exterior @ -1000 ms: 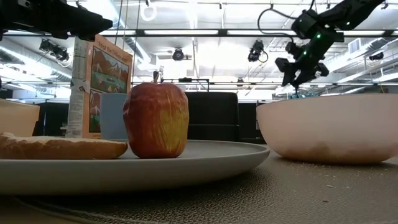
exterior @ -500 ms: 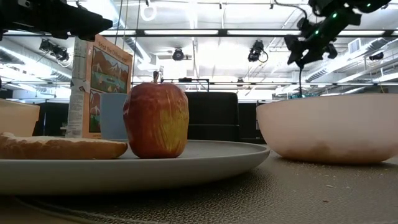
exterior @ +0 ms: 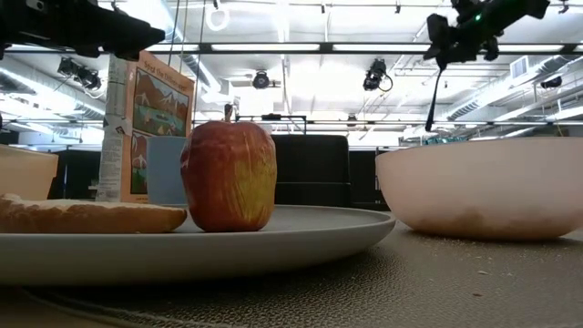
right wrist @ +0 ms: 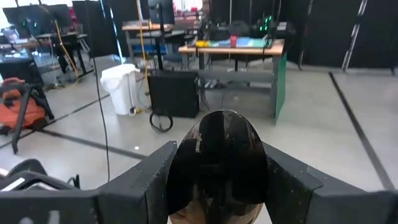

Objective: Arrange a breakfast setting
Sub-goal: Put the silver spoon on the tablemat between the blue plate and the light orange bowl

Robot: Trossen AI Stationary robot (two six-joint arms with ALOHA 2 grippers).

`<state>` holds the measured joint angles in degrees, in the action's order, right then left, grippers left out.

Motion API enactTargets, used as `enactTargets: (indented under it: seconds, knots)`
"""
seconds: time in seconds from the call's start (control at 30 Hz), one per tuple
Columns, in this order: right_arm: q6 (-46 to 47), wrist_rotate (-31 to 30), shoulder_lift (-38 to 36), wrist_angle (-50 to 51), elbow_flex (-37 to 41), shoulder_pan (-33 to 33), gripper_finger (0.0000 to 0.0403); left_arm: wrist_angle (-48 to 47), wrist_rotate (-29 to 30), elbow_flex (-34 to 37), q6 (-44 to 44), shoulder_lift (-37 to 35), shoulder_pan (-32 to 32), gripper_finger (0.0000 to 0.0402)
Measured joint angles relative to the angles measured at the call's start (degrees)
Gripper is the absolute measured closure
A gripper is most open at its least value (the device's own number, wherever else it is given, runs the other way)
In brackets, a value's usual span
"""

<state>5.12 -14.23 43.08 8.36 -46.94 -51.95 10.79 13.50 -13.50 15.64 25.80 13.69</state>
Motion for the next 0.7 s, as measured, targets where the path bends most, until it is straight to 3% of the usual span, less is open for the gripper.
enactTargets:
  seconds: [0.23,0.7]
  knots:
    - [-2.37,-0.69,-3.04,-3.67,0.0,2.38,0.0195,-0.35,0.0,0.0,0.0,0.0,0.0,0.0235]
    - [1.22,27.06,-1.82,-8.81,0.0,3.55,0.0195,-0.38,0.0,0.0,0.04,0.0,0.0,0.0235]
